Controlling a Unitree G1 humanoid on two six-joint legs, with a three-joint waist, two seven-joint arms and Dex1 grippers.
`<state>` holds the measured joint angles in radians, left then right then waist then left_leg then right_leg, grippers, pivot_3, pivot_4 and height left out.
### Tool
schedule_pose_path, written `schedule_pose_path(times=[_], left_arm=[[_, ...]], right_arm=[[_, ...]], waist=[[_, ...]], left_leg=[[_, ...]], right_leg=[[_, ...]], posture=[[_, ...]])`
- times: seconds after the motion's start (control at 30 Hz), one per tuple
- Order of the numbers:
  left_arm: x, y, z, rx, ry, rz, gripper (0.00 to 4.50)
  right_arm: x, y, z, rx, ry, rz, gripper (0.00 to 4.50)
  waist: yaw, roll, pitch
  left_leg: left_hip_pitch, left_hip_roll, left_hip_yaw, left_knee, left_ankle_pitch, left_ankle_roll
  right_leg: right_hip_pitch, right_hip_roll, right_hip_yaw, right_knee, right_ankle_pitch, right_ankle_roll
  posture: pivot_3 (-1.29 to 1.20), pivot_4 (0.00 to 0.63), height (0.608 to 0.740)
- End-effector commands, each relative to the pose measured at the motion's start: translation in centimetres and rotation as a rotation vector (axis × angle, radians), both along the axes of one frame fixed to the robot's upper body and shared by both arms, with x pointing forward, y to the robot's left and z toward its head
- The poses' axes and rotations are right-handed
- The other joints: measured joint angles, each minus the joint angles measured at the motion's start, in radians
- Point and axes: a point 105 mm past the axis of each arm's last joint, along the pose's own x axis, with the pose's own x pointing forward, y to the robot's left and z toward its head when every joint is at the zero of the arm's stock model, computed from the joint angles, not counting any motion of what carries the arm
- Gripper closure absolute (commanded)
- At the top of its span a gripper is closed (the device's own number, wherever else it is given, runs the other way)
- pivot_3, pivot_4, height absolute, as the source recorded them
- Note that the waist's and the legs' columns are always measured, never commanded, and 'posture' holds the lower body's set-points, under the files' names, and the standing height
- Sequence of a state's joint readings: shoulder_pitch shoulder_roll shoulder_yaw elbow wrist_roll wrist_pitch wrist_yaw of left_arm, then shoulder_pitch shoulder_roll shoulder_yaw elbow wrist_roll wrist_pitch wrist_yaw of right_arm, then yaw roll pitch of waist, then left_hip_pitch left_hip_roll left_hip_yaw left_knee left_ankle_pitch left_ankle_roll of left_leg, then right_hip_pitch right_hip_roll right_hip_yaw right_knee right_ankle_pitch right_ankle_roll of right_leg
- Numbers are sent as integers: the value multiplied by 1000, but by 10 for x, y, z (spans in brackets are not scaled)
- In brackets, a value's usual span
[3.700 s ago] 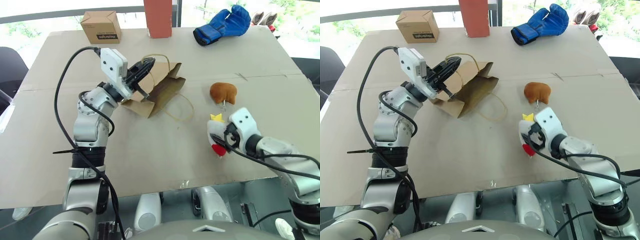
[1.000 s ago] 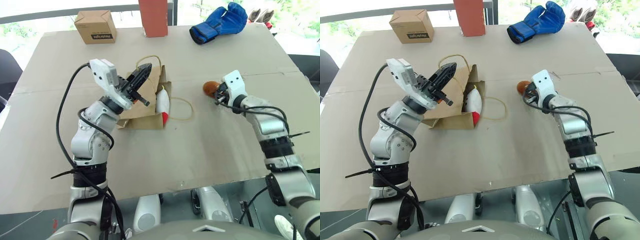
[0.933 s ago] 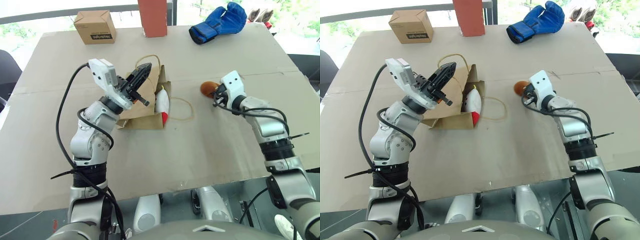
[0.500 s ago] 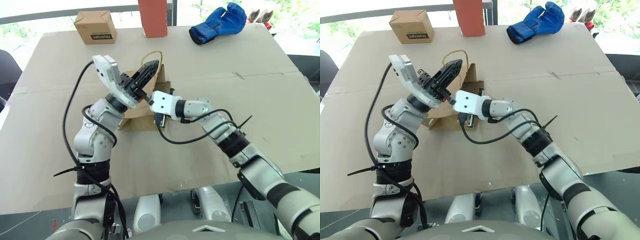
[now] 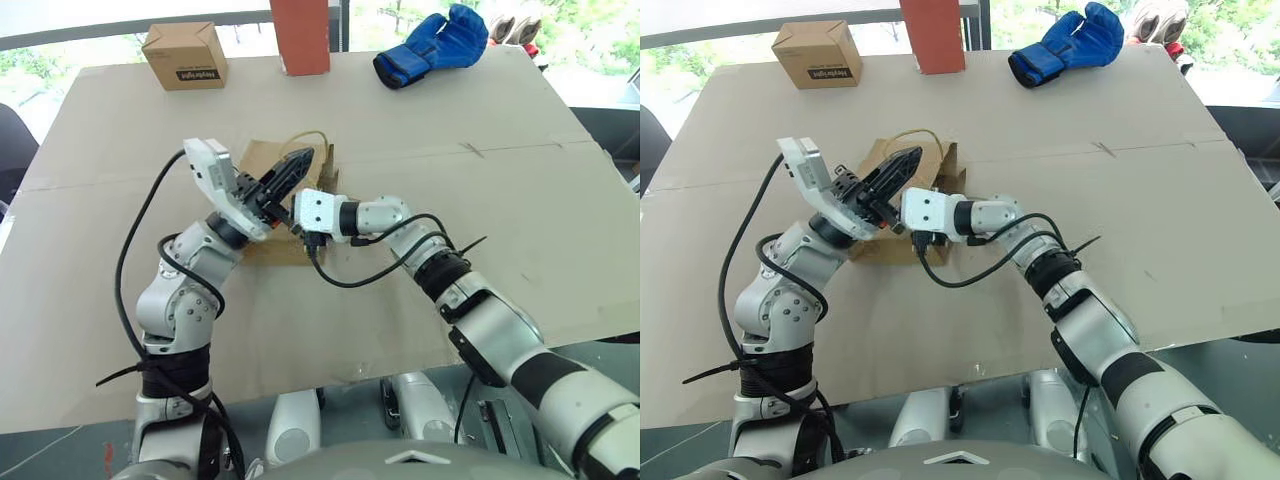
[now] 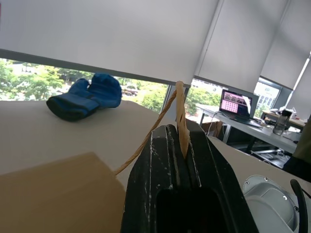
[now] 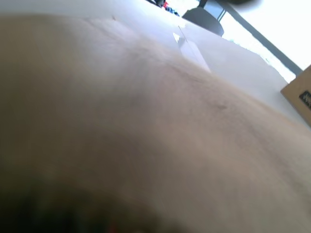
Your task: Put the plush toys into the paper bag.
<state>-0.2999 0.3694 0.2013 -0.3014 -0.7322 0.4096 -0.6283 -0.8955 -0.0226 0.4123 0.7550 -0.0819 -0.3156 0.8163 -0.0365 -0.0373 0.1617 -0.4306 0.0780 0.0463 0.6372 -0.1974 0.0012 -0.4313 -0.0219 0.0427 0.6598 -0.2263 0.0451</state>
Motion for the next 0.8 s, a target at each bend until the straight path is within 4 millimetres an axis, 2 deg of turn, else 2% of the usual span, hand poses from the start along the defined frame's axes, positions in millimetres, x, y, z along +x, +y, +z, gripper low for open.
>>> schedule_pose_path(times=[0.03, 0.17, 0.27, 0.4, 0.6, 0.8], left_arm=[[-4, 14, 8, 27, -46, 38, 4500], [2, 26, 6, 57, -49, 84, 4500], [3, 29, 8, 57, -60, 94, 4500], [3, 33, 23, 15, -100, 74, 4500], [4, 32, 33, -9, -121, 46, 4500], [3, 28, 35, 0, -126, 24, 4500]], right_arm=[[4, -21, 12, 77, 81, -83, 767], [-1, -54, 23, 137, 181, -213, 767], [-10, -69, 28, 144, 223, -266, 767], [-25, -102, 25, 182, 427, -402, 767], [-31, -98, 17, 172, 438, -427, 767], [-15, -79, 5, 142, 476, -425, 767]], waist=[[2, 0, 0], [5, 0, 0], [4, 0, 0], [7, 0, 0], [4, 0, 0], [1, 0, 0]], left_leg=[[0, 0, 0, 0, 0, 0], [0, 0, 1, 0, 0, 0], [0, 0, 1, 0, 0, 0], [-1, 0, 1, 0, 0, 0], [0, 0, 1, 0, 0, 0], [-1, 0, 1, 0, 0, 0]], right_leg=[[0, 0, 0, 0, 0, 0], [0, -1, 0, 0, 0, 0], [0, -1, 0, 0, 0, 0], [-1, 0, 0, 0, 0, 0], [-1, 0, 0, 0, 0, -1], [-1, 0, 0, -1, 0, 0]], posture=[[0, 150, 740], [0, 150, 740], [0, 150, 740], [0, 150, 740], [0, 150, 740], [0, 150, 740]])
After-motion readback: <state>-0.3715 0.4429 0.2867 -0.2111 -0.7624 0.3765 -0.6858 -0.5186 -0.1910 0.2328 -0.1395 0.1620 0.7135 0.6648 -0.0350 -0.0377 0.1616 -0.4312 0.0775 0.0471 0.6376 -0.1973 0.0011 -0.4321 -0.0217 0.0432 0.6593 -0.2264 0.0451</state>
